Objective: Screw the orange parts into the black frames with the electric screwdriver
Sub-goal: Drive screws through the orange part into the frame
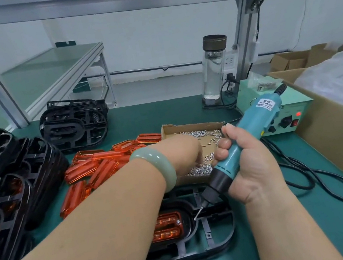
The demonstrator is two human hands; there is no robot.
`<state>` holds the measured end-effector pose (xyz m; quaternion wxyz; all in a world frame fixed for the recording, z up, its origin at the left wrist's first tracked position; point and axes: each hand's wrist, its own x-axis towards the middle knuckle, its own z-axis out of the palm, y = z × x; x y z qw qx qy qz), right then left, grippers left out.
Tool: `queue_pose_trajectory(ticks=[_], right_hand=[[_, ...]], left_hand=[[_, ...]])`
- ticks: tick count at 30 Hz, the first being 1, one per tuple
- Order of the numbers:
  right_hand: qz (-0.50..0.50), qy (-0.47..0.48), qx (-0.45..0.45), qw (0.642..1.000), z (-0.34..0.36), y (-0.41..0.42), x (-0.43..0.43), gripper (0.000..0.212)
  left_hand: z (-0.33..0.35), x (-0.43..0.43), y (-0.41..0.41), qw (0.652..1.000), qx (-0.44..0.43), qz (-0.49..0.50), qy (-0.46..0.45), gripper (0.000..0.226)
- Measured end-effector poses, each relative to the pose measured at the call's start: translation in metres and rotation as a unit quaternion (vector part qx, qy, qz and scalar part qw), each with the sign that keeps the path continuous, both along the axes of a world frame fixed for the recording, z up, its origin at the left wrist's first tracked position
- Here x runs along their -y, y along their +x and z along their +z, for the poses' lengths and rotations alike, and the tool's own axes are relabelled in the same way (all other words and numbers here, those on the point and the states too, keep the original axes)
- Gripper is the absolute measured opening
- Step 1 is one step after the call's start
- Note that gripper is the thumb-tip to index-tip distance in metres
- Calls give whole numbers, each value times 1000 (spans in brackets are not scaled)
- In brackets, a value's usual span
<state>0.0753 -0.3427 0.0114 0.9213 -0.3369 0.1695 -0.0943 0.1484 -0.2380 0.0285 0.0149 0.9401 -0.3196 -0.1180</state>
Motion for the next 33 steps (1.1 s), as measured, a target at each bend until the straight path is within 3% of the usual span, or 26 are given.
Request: queue_pose_trajectory(ticks=[7,13,20,33], right_hand=[[5,-17,-8,1000,-1,2,-1,17],[5,-21,-8,1000,-2,1,-1,18],[6,-22,-4,1000,-3,2,-1,19],[10,-31,-8,999,-5,2,-3,17]], left_hand=[[12,2,-4,998,-29,18,56,28],[10,-3,-4,998,-47,23,27,27],[8,-16,1,984,-58,88,-147,17],[4,-24,-1,954,-133,165,-212,10]])
